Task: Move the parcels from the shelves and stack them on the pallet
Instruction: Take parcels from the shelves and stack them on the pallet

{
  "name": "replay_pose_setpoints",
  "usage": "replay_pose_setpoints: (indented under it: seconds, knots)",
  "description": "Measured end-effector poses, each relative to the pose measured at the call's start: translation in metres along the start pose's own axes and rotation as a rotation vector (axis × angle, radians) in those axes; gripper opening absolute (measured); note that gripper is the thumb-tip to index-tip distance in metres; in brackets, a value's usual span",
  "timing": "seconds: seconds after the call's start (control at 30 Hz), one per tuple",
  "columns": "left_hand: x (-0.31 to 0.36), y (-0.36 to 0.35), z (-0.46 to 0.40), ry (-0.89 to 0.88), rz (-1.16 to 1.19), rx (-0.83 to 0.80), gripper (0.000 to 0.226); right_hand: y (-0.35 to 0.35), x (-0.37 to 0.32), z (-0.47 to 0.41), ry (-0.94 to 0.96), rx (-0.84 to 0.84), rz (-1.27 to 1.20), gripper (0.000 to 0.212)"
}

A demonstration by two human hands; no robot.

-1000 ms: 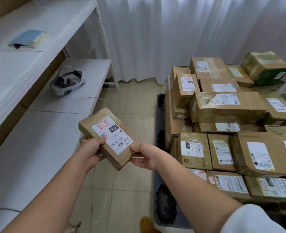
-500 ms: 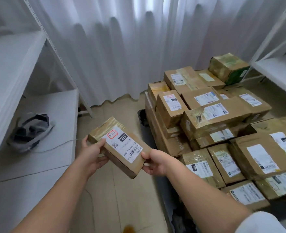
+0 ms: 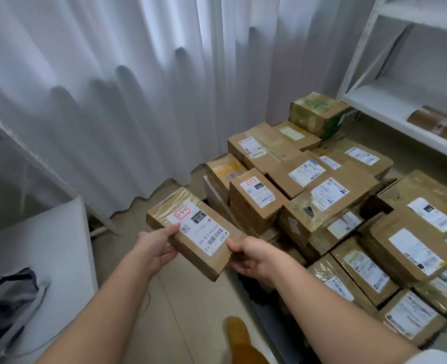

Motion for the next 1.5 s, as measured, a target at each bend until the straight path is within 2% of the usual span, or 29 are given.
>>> replay_pose_setpoints:
  seconds: [0.07, 0.17, 0.33, 0.43, 0.6, 0.73, 0.9, 1.17, 1.27, 1.5]
  knots:
    - [0.012, -0.014, -0.031, 0.036, -0.027, -0.032, 0.057, 0.001, -0.023, -0.023, 0.010, 0.025, -0.013, 0.014]
    - [0.034, -0.033, -0.079, 0.067, -0.059, -0.060, 0.053, 0.000, -0.056, -0.068, 0.016, 0.042, -0.043, 0.027]
    - [0.092, -0.068, -0.159, 0.025, -0.137, -0.026, 0.046, -0.009, -0.123, -0.138, 0.007, 0.053, -0.101, 0.018]
    - [0.123, -0.089, -0.195, 0.001, -0.157, 0.016, 0.046, 0.003, -0.162, -0.167, 0.033, 0.158, -0.114, 0.030]
    - [0.159, -0.126, -0.251, 0.015, -0.137, 0.063, 0.042, 0.033, -0.218, -0.193, 0.046, 0.324, -0.209, 0.019]
    - [0.166, -0.166, -0.308, -0.004, -0.173, 0.099, 0.043, 0.058, -0.253, -0.232, 0.129, 0.453, -0.175, 0.033]
    - [0.140, -0.216, -0.377, 0.045, -0.274, 0.084, 0.035, 0.097, -0.257, -0.260, 0.103, 0.646, -0.129, 0.032]
    - [0.078, -0.266, -0.442, 0.125, -0.475, -0.014, 0.027, 0.121, -0.245, -0.293, 0.009, 0.819, -0.166, 0.031]
    - [0.077, -0.274, -0.453, 0.106, -0.556, -0.014, 0.026, 0.126, -0.244, -0.296, -0.005, 0.851, -0.190, 0.032]
    - [0.092, -0.287, -0.437, 0.145, -0.563, -0.010, 0.028, 0.130, -0.241, -0.295, -0.029, 0.860, -0.255, 0.028]
Point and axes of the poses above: each hand's wrist, its own z-axis away from the middle knuckle, its own y-axis out of the back of the hand, x = y × z, the point moved 8 cm from there along -z, towards the middle knuckle, and after that the axes turned 5 degrees about z, right-handed, at the moved point
